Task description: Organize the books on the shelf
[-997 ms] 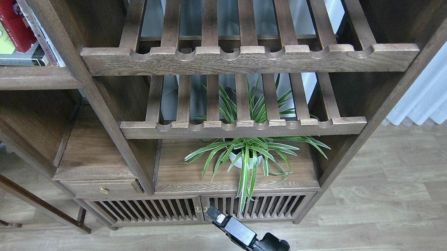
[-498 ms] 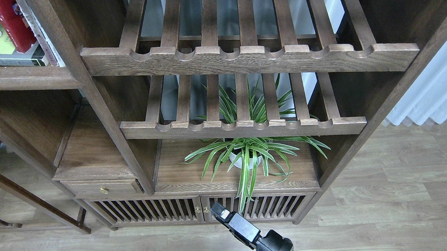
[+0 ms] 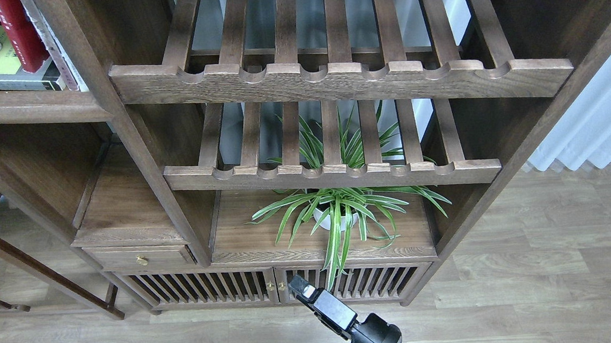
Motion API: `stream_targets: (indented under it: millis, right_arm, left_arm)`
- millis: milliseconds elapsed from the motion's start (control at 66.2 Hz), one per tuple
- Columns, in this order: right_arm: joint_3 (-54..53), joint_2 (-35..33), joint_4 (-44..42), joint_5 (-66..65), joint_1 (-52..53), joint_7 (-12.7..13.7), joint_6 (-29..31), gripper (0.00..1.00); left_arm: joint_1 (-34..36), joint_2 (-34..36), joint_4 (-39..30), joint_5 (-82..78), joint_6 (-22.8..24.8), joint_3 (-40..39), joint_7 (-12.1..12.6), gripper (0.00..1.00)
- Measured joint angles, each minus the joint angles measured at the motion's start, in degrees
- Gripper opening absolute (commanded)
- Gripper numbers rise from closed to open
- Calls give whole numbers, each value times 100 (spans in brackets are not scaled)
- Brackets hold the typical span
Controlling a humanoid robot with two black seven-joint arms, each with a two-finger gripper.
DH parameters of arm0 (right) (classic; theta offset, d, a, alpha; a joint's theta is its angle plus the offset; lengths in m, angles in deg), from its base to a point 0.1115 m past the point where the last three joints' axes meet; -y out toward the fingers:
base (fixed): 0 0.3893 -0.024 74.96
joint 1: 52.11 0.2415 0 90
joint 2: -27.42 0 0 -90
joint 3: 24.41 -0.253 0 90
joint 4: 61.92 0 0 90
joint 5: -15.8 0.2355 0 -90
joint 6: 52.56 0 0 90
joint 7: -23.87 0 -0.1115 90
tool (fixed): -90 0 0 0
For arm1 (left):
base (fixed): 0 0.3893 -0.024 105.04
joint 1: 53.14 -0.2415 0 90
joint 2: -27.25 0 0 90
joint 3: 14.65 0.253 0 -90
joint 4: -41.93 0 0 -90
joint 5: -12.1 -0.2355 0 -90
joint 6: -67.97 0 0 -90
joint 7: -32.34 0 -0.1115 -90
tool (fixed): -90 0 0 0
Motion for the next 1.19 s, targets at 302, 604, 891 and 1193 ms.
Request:
stream_targets:
  millis: [302, 604, 891, 1193]
  right_arm:
    - [-7, 0, 32, 0, -30, -8, 0, 99]
    - [-72, 0, 32, 0, -30, -9, 0, 99]
    - [-242, 0, 110, 124, -21, -16, 0, 99]
    - [-331, 0, 222, 245, 28, 6, 0, 99]
  left_arm:
    - [-344, 175, -116, 756, 0, 7, -9, 68]
    - [-1248, 736, -869, 990, 1, -398, -166, 72]
    - [-2903, 965, -2021, 1406, 2, -1604, -120, 79]
    - [-5104, 689, -3209, 1647, 2, -2684, -153, 83]
